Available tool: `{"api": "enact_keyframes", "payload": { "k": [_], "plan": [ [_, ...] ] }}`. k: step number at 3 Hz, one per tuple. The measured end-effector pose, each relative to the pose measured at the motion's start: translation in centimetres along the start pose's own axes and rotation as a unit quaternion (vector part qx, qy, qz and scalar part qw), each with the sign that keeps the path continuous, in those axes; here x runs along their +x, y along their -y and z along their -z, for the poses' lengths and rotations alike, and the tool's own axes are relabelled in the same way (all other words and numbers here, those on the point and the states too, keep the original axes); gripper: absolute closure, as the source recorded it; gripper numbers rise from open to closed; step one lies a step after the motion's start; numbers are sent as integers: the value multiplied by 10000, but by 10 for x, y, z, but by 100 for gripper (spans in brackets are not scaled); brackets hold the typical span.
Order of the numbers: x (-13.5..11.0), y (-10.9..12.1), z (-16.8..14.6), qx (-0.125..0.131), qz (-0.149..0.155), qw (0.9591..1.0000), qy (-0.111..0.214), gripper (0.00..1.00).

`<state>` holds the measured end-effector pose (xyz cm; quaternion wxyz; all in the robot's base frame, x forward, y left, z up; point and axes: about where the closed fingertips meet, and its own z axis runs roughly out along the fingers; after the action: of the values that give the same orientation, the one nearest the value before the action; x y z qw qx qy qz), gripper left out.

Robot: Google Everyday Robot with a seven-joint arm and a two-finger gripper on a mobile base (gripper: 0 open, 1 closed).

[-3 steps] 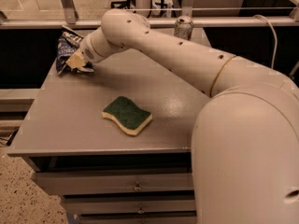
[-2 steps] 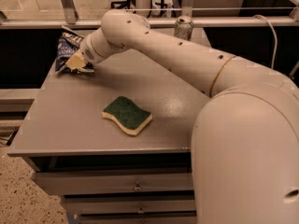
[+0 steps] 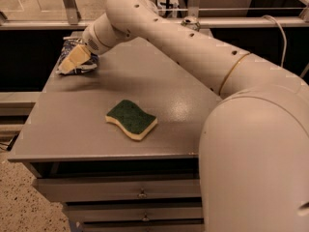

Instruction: Move blue chip bag near 7up can

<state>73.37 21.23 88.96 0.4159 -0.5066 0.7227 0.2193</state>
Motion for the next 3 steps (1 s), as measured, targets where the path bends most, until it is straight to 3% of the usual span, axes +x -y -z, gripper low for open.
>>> {"api": "enact_keyframes", "payload": {
  "k": [2,3],
  "plan": [
    [5,2,-6,58,-7,10000,49,0],
    [16,1,-14,135,-78,9999,63,24]
  ]
}}
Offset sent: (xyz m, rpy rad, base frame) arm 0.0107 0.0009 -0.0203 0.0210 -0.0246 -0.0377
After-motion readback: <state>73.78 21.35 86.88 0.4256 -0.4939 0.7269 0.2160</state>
